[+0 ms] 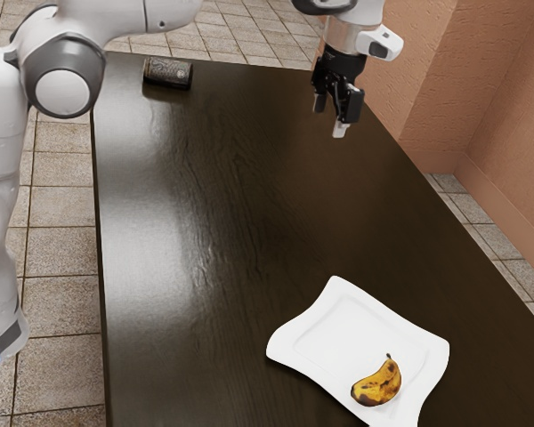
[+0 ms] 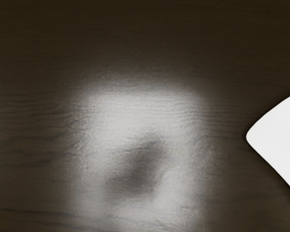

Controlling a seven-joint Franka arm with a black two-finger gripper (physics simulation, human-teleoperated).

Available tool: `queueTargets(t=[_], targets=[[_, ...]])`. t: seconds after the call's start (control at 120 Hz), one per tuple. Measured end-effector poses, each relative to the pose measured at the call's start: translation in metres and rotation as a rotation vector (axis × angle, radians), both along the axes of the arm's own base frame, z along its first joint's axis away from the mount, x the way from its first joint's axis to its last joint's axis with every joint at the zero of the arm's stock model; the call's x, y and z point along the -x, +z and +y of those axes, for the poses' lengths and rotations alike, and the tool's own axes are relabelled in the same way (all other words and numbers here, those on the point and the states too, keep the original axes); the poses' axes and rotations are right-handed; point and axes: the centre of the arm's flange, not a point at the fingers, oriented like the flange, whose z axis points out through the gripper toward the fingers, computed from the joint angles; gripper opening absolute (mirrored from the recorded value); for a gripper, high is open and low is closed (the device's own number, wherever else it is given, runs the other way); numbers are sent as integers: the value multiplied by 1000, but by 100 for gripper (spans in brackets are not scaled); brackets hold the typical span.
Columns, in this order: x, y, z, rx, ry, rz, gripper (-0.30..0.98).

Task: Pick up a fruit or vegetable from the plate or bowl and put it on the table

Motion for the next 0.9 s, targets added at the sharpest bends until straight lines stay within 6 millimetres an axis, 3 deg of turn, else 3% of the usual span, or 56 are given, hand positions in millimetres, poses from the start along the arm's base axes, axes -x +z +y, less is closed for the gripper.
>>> queueTargets(t=[0.35,0.667,0.9], targets=[[2,2,19,37,97,-7,68],[7,4,12,135,372,32,68],[6,1,-15,190,560,70,68]])
